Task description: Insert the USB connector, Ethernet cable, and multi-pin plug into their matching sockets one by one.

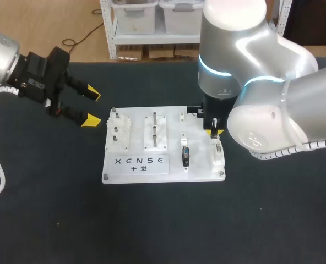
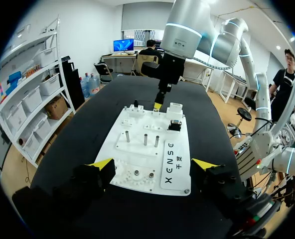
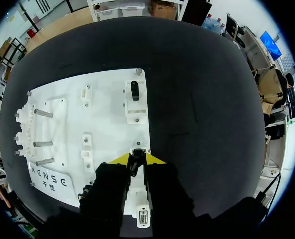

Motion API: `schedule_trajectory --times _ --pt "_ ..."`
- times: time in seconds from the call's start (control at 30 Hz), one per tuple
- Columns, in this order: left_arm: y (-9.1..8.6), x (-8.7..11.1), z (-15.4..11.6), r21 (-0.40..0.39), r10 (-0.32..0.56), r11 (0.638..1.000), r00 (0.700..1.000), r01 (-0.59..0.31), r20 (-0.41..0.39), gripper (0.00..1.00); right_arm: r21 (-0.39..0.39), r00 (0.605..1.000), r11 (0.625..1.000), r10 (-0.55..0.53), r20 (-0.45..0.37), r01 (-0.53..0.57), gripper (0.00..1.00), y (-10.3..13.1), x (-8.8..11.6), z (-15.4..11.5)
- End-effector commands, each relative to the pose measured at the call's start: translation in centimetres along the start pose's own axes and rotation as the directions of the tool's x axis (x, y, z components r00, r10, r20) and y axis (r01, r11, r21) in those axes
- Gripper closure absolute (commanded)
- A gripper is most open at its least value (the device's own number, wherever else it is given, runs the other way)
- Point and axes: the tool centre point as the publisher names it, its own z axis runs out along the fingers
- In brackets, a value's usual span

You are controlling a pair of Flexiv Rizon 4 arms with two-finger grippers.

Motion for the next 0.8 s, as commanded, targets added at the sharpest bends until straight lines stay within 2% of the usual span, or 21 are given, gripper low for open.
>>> schedule_trajectory --times 0.03,0.4,0.53,0.57,0.6,0.63,0.8 --pt "0.0 0.1 0.0 -0.001 0.003 1.000 1.000 -0.003 0.004 0.00 0.002 1.000 1.000 0.004 -0.004 -0.004 1.00 -0.2 -0.1 0.4" --pt "0.0 0.1 0.0 -0.001 0.003 1.000 1.000 -0.003 0.004 0.00 0.035 0.999 0.999 0.023 -0.050 -0.021 1.00 -0.1 0.3 2.4" --pt "0.0 0.1 0.0 -0.001 0.003 1.000 1.000 -0.003 0.004 0.00 0.046 0.998 0.998 0.037 -0.046 -0.035 1.00 0.0 0.1 2.1" --pt "0.0 0.1 0.0 -0.001 0.003 1.000 1.000 -0.003 0.004 0.00 0.041 0.999 0.999 0.035 -0.030 -0.034 0.87 0.0 0.0 1.7" --pt "0.0 0.1 0.0 -0.001 0.003 1.000 1.000 -0.003 0.004 0.00 0.039 0.999 0.999 0.035 -0.024 -0.034 0.52 0.1 -0.1 1.3" --pt "0.0 0.1 0.0 -0.001 0.003 1.000 1.000 -0.003 0.004 0.00 0.039 0.999 0.999 0.035 -0.010 -0.035 0.00 0.1 -0.3 0.7" --pt "0.0 0.1 0.0 -0.001 0.003 1.000 1.000 -0.003 0.004 0.00 0.033 0.997 0.999 0.032 0.064 -0.034 0.00 0.4 -1.0 -2.0"
